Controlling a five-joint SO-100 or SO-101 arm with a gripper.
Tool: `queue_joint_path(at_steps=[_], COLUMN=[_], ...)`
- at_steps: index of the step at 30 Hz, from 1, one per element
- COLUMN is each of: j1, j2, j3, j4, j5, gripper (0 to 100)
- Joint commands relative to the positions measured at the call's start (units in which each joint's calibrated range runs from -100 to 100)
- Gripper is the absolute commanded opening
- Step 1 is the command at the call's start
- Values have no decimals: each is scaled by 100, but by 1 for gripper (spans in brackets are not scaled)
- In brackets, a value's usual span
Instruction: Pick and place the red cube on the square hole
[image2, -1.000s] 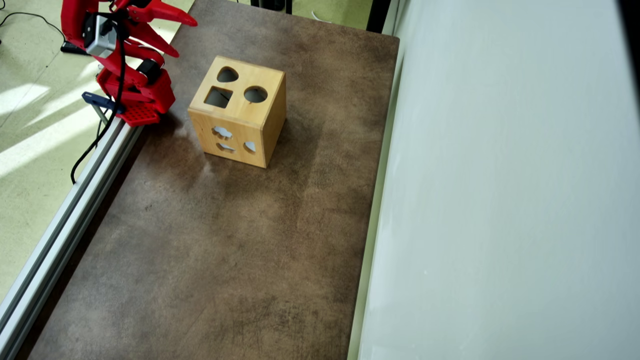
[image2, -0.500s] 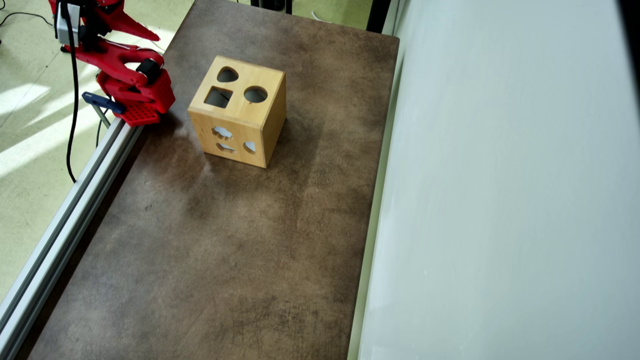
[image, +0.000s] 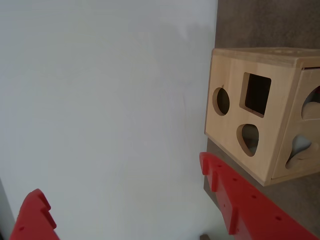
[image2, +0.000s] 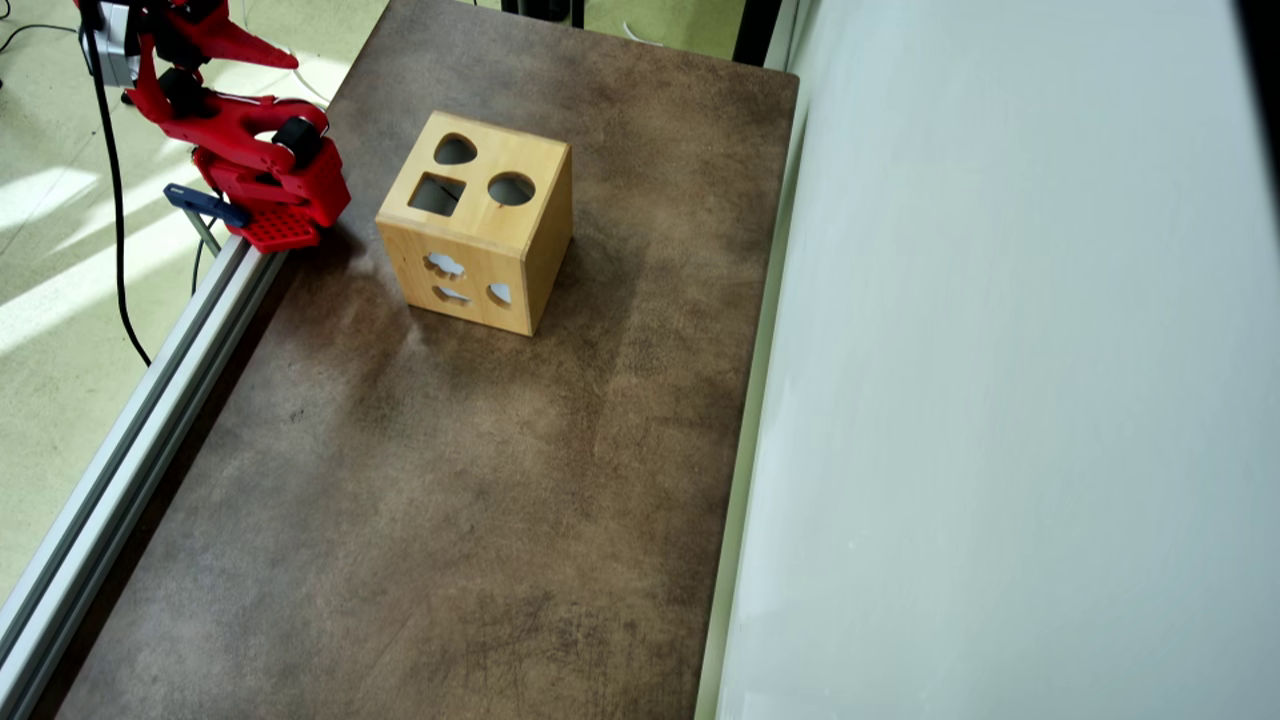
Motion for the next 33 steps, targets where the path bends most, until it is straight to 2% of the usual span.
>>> queue_joint_path(at_steps=[1,33], j1=[-24,-32], j2=[-15,-236], j3=[-10,356], j4=[-40,-31], j5=[29,29], gripper=[44,44])
